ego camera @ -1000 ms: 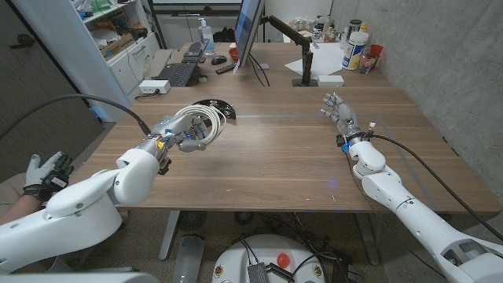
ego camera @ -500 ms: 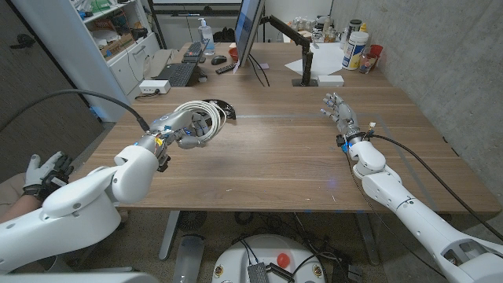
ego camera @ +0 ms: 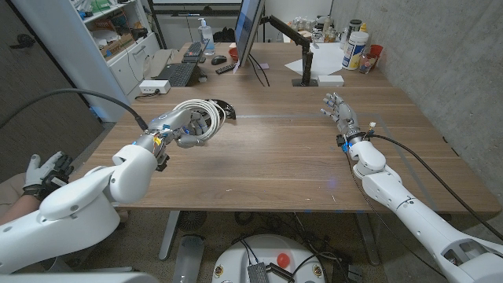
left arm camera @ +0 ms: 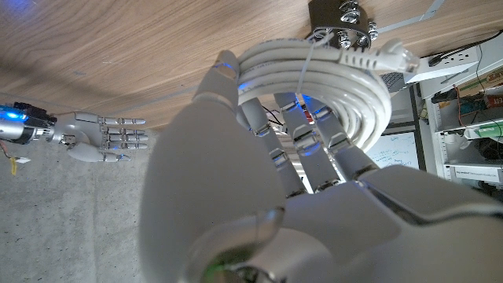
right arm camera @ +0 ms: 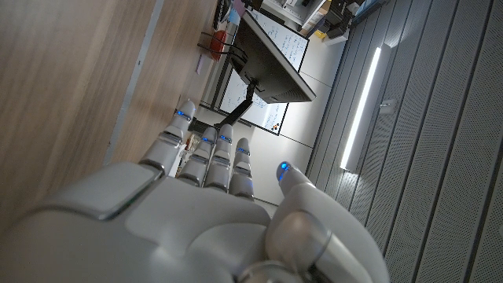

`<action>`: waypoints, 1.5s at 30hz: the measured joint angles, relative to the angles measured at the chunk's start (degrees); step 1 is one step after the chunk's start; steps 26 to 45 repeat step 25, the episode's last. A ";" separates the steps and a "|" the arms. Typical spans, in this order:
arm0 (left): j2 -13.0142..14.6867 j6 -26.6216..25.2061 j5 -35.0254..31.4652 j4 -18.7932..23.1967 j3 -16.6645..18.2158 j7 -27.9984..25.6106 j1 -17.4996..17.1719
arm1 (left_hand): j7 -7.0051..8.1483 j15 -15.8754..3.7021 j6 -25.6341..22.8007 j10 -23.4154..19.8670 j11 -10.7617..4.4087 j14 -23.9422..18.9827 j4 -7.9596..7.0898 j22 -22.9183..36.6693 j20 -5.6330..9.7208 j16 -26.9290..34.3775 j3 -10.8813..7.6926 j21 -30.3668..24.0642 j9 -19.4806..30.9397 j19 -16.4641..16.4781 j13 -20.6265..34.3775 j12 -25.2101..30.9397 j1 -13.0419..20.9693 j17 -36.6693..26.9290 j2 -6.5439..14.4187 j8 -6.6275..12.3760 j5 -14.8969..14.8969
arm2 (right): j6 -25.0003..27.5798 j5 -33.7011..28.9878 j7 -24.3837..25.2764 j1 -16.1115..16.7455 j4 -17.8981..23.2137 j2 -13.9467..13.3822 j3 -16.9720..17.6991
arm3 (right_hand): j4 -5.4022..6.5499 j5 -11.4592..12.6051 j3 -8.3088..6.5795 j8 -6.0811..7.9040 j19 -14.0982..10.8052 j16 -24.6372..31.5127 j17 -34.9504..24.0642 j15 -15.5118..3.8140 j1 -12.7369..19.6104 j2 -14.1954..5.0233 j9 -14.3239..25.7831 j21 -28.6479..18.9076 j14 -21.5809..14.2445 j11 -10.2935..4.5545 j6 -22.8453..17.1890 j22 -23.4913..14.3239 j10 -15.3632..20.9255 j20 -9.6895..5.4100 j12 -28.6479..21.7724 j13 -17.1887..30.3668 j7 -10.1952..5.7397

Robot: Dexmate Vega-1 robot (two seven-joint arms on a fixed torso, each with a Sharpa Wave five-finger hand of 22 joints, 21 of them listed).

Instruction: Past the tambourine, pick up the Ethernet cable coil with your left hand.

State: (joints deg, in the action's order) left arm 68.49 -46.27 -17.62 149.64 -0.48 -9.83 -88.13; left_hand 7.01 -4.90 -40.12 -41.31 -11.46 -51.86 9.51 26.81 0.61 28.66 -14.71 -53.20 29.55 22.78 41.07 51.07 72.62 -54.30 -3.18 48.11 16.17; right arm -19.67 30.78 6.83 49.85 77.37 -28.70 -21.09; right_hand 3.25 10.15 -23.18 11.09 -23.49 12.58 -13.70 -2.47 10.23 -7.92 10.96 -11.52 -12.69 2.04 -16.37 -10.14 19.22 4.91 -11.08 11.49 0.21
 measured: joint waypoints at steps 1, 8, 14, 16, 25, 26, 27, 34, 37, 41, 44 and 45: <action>-0.11 0.10 -0.15 0.00 0.06 0.09 -0.06 | 0.00 0.00 0.00 -0.12 0.12 0.00 0.00 0.00 0.00 -0.09 0.00 0.00 0.00 0.00 0.00 0.00 0.00 0.00 0.00 0.00 0.00 | 0.00 0.00 0.00 0.00 0.00 0.00 0.00 | 0.00 0.00 0.00 0.00 0.00 0.00 0.00 0.00 0.00 0.00 0.00 0.00 0.00 0.00 0.00 0.00 0.00 0.00 0.00 0.00 0.00; -0.96 0.86 -0.87 -0.14 0.22 0.67 -0.27 | -0.14 -0.01 -0.14 -0.11 0.11 0.00 0.00 -0.26 0.00 -0.20 0.00 -0.44 0.00 0.00 0.04 -0.16 0.00 -0.01 0.00 0.00 0.23 | 0.00 0.00 0.01 0.01 0.00 -0.01 0.02 | 0.00 0.00 0.00 0.00 0.00 0.00 0.00 0.00 0.00 0.00 0.00 0.00 0.00 0.21 0.00 0.00 -0.21 0.00 0.00 0.00 0.00; -1.56 1.25 -1.51 -0.32 0.22 1.07 -0.34 | -0.14 -0.01 -0.14 -0.10 0.11 0.00 0.00 -0.53 0.00 -0.34 0.00 -0.44 0.00 -0.44 0.20 -0.17 0.00 -0.26 0.00 -0.01 0.23 | 0.00 0.02 0.04 0.02 0.03 -0.01 0.07 | 0.00 0.00 0.00 0.00 0.00 0.00 0.00 0.22 0.00 0.00 0.00 0.00 0.22 0.22 0.00 0.00 -0.21 0.00 0.00 0.00 0.00; -1.65 1.32 -1.75 -0.36 0.23 1.21 -0.34 | -0.14 -0.01 -0.14 -0.10 0.11 0.00 0.00 -0.77 0.00 -0.43 0.00 -0.58 0.00 -0.63 0.17 -0.17 0.00 -0.51 0.00 -0.02 0.23 | 0.00 0.03 0.04 0.03 0.04 -0.01 0.08 | 0.00 0.00 0.00 0.00 0.00 0.00 0.00 0.22 0.00 0.00 0.00 0.00 0.22 0.21 0.00 0.00 -0.21 0.00 0.00 0.00 0.00; -2.89 1.77 -2.16 -0.87 0.29 1.39 -0.78 | -0.23 -0.02 -0.23 -0.30 -0.09 0.00 0.00 -1.06 0.21 -0.65 0.00 -1.25 0.00 -0.83 0.17 0.04 0.00 -0.88 0.00 0.00 0.23 | -0.01 0.04 0.05 0.06 0.07 -0.01 0.09 | 0.00 0.00 0.00 0.00 0.00 0.00 0.00 0.21 0.00 0.00 0.00 0.00 0.21 0.21 0.00 0.00 -0.21 0.00 0.00 0.00 0.00; -2.89 1.77 -2.16 -0.87 0.29 1.39 -0.78 | -0.23 -0.02 -0.23 -0.30 -0.09 0.00 0.00 -1.06 0.21 -0.65 0.00 -1.25 0.00 -0.83 0.17 0.04 0.00 -0.88 0.00 0.00 0.23 | -0.01 0.04 0.05 0.06 0.07 -0.01 0.09 | 0.00 0.00 0.00 0.00 0.00 0.00 0.00 0.21 0.00 0.00 0.00 0.00 0.21 0.21 0.00 0.00 -0.21 0.00 0.00 0.00 0.00; -2.89 1.77 -2.16 -0.87 0.29 1.39 -0.78 | -0.23 -0.02 -0.23 -0.30 -0.09 0.00 0.00 -1.06 0.21 -0.65 0.00 -1.25 0.00 -0.83 0.17 0.04 0.00 -0.88 0.00 0.00 0.23 | -0.01 0.04 0.05 0.06 0.07 -0.01 0.09 | 0.00 0.00 0.00 0.00 0.00 0.00 0.00 0.21 0.00 0.00 0.00 0.00 0.21 0.21 0.00 0.00 -0.21 0.00 0.00 0.00 0.00; -2.89 1.77 -2.16 -0.87 0.29 1.39 -0.78 | -0.23 -0.02 -0.23 -0.30 -0.09 0.00 0.00 -1.06 0.21 -0.65 0.00 -1.25 0.00 -0.83 0.17 0.04 0.00 -0.88 0.00 0.00 0.23 | -0.01 0.04 0.05 0.06 0.07 -0.01 0.09 | 0.00 0.00 0.00 0.00 0.00 0.00 0.00 0.21 0.00 0.00 0.00 0.00 0.21 0.21 0.00 0.00 -0.21 0.00 0.00 0.00 0.00; -2.89 1.77 -2.16 -0.87 0.29 1.39 -0.78 | -0.23 -0.02 -0.23 -0.30 -0.09 0.00 0.00 -1.06 0.21 -0.65 0.00 -1.25 0.00 -0.83 0.17 0.04 0.00 -0.88 0.00 0.00 0.23 | -0.01 0.04 0.05 0.06 0.07 -0.01 0.09 | 0.00 0.00 0.00 0.00 0.00 0.00 0.00 0.21 0.00 0.00 0.00 0.00 0.21 0.21 0.00 0.00 -0.21 0.00 0.00 0.00 0.00; -2.89 1.77 -2.16 -0.87 0.29 1.39 -0.78 | -0.23 -0.02 -0.23 -0.30 -0.09 0.00 0.00 -1.06 0.21 -0.65 0.00 -1.25 0.00 -0.83 0.17 0.04 0.00 -0.88 0.00 0.00 0.23 | -0.01 0.04 0.05 0.06 0.07 -0.01 0.09 | 0.00 0.00 0.00 0.00 0.00 0.00 0.00 0.21 0.00 0.00 0.00 0.00 0.21 0.21 0.00 0.00 -0.21 0.00 0.00 0.00 0.00; -2.89 1.77 -2.16 -0.87 0.29 1.39 -0.78 | -0.23 -0.02 -0.23 -0.30 -0.09 0.00 0.00 -1.06 0.21 -0.65 0.00 -1.25 0.00 -0.83 0.17 0.04 0.00 -0.88 0.00 0.00 0.23 | -0.01 0.04 0.05 0.06 0.07 -0.01 0.09 | 0.00 0.00 0.00 0.00 0.00 0.00 0.00 0.21 0.00 0.00 0.00 0.00 0.21 0.21 0.00 0.00 -0.21 0.00 0.00 0.00 0.00; -2.89 1.77 -2.16 -0.87 0.29 1.39 -0.78 | -0.23 -0.02 -0.23 -0.30 -0.09 0.00 0.00 -1.06 0.21 -0.65 0.00 -1.25 0.00 -0.83 0.17 0.04 0.00 -0.88 0.00 0.00 0.23 | -0.01 0.04 0.05 0.06 0.07 -0.01 0.09 | 0.00 0.00 0.00 0.00 0.00 0.00 0.00 0.21 0.00 0.00 0.00 0.00 0.21 0.21 0.00 0.00 -0.21 0.00 0.00 0.00 0.00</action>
